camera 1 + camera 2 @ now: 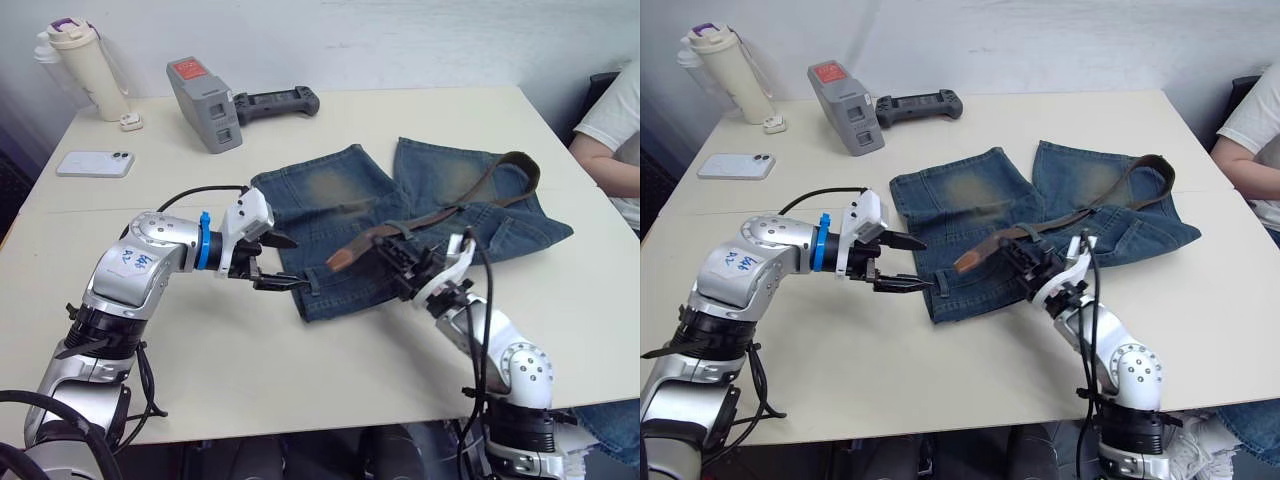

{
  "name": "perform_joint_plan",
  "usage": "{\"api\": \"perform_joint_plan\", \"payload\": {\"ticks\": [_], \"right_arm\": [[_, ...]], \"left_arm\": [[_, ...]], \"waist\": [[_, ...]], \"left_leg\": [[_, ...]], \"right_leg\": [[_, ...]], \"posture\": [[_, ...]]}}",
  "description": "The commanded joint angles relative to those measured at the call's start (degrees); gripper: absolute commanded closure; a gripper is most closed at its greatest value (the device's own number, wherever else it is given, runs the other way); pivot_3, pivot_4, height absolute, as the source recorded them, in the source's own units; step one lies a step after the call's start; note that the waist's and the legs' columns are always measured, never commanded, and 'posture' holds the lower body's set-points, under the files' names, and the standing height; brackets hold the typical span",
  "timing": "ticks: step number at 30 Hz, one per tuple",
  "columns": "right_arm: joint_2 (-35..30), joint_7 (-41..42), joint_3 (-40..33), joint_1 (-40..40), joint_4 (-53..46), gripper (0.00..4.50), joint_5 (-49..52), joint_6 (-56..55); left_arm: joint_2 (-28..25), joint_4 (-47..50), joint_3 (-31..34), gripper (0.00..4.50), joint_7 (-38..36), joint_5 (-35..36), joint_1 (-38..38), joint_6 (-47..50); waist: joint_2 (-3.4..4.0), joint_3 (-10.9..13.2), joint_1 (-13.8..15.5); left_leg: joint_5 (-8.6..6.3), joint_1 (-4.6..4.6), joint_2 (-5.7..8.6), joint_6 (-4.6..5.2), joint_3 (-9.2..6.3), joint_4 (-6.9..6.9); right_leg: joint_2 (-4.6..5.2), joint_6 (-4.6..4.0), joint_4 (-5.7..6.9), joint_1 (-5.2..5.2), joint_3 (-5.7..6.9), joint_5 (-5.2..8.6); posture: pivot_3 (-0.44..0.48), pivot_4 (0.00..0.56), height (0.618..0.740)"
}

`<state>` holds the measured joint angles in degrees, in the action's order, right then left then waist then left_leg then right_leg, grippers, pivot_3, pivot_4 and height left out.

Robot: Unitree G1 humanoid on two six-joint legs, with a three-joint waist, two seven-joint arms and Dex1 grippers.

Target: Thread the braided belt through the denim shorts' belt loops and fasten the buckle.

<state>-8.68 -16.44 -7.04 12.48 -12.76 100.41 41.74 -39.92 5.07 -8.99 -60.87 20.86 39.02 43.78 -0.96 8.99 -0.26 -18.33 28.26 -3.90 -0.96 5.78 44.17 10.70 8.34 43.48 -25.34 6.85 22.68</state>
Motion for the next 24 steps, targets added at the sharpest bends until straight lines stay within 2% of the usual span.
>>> {"api": "perform_joint_plan", "payload": {"ticks": [1,8,12,17,24], "right_arm": [[0.8,-1.0,3.8,0.0,-5.3,4.47,2.5,2.0],[-0.4,-1.3,5.6,-0.1,-6.4,4.47,0.2,1.7],[-0.7,1.8,2.7,0.5,-6.3,4.47,-8.0,-2.8],[0.3,3.1,1.0,0.5,-7.1,4.47,-10.7,-4.8],[1.1,4.7,1.4,1.2,-6.0,4.47,-19.7,-7.2]], "left_arm": [[-1.0,2.9,2.2,0.0,0.5,1.0,-0.1,0.2],[-1.3,3.4,2.1,0.0,1.0,1.6,-0.5,0.5],[-2.2,3.4,2.3,0.0,0.8,1.9,-1.1,0.5],[-4.3,2.2,2.5,0.0,-0.1,1.8,-2.0,-0.1],[-6.9,2.5,3.4,0.0,-2.0,2.4,-3.7,-1.0]], "waist": [[0.0,0.0,0.0],[0.0,0.0,0.1],[0.0,0.0,0.2],[0.0,0.0,0.1],[0.0,0.0,0.3]], "left_leg": [[0.0,0.03,0.0,0.0,0.05,0.0],[0.0,0.03,0.0,0.0,0.1,0.02],[0.0,0.03,0.0,0.0,0.11,0.03],[0.0,0.03,0.0,0.0,0.14,0.01],[0.0,0.03,0.0,0.0,0.15,0.02]], "right_leg": [[0.0,0.0,0.03,-0.07,-0.05,0.0],[0.0,0.0,0.05,-0.1,-0.1,0.0],[0.0,0.0,0.04,-0.1,-0.11,0.0],[0.0,0.0,0.04,-0.12,-0.12,0.0],[0.0,0.0,0.04,-0.13,-0.13,0.0]], "posture": [[0.0,0.15,0.65],[0.0,0.15,0.65],[0.0,0.15,0.65],[0.0,0.15,0.65],[0.0,0.15,0.65]]}}
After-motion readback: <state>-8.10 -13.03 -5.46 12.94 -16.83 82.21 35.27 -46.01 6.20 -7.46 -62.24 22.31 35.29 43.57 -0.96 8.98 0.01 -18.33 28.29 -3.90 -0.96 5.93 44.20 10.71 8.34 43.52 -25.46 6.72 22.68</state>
